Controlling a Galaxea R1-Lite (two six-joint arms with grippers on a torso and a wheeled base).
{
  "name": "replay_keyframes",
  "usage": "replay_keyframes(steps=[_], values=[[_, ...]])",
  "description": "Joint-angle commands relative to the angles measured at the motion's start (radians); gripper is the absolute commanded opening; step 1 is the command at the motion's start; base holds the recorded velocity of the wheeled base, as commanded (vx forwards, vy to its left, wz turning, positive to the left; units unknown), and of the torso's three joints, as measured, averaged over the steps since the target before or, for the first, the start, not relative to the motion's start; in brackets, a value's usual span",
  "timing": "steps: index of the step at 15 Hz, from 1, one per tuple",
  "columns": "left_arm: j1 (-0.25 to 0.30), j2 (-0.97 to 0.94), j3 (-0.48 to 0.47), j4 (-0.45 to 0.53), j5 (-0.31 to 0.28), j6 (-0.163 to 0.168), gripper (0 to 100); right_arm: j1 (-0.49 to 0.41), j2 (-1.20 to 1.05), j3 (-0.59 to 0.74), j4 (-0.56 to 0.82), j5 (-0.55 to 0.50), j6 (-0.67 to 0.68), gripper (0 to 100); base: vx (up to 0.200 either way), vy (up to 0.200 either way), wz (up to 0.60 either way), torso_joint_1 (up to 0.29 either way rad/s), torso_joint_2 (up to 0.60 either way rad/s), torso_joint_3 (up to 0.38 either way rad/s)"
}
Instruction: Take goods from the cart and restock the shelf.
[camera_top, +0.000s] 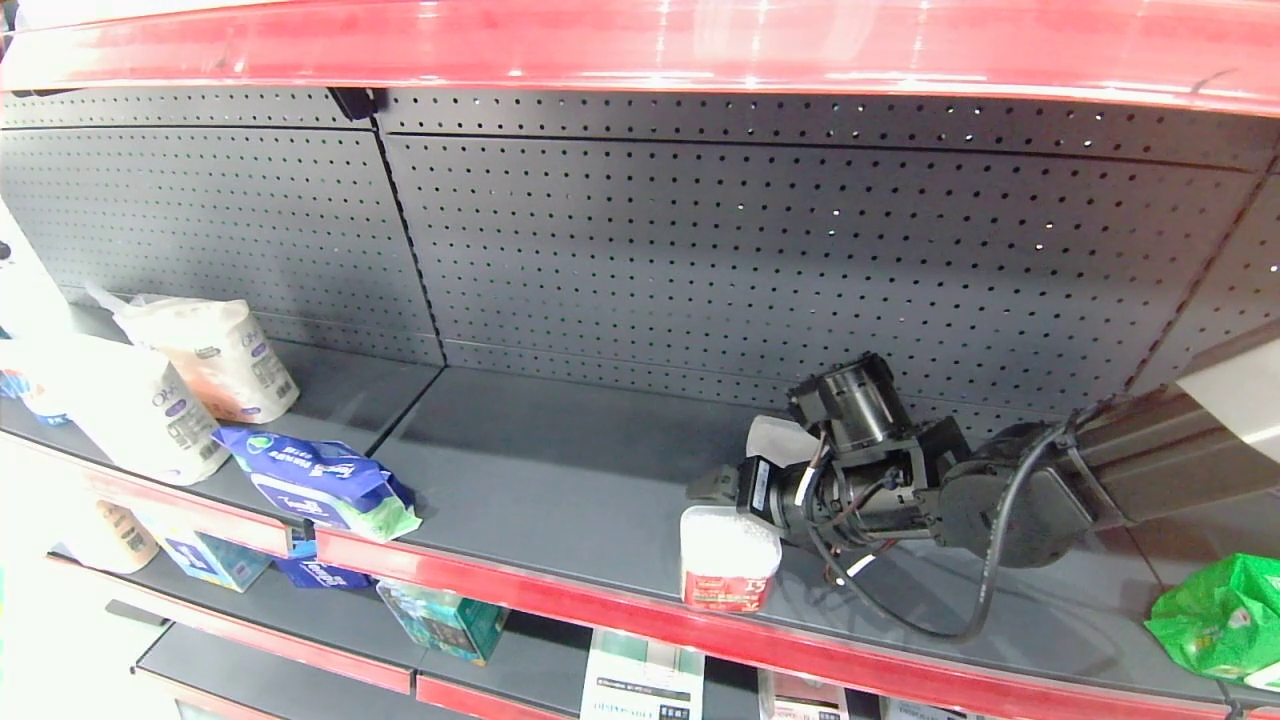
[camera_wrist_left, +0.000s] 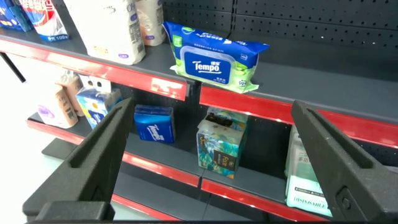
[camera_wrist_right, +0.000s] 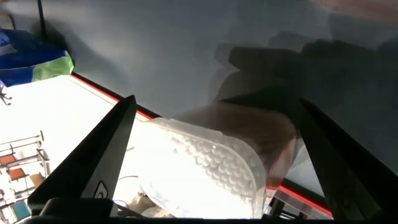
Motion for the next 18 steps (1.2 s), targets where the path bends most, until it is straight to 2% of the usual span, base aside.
replay_keyframes(steps=[1,18], values=[[0.001,0.000,0.000,0.000,-0.001,0.000,100,0.010,0.000,0.003,0.000,0.001,0.006,100,0.000,0.000,0.00,0.000,0.00,0.000],[0.001,0.000,0.000,0.000,-0.001,0.000,100,0.032,-0.012,0.034,0.005,-0.001,0.023,100,0.000,0.000,0.00,0.000,0.00,0.000]])
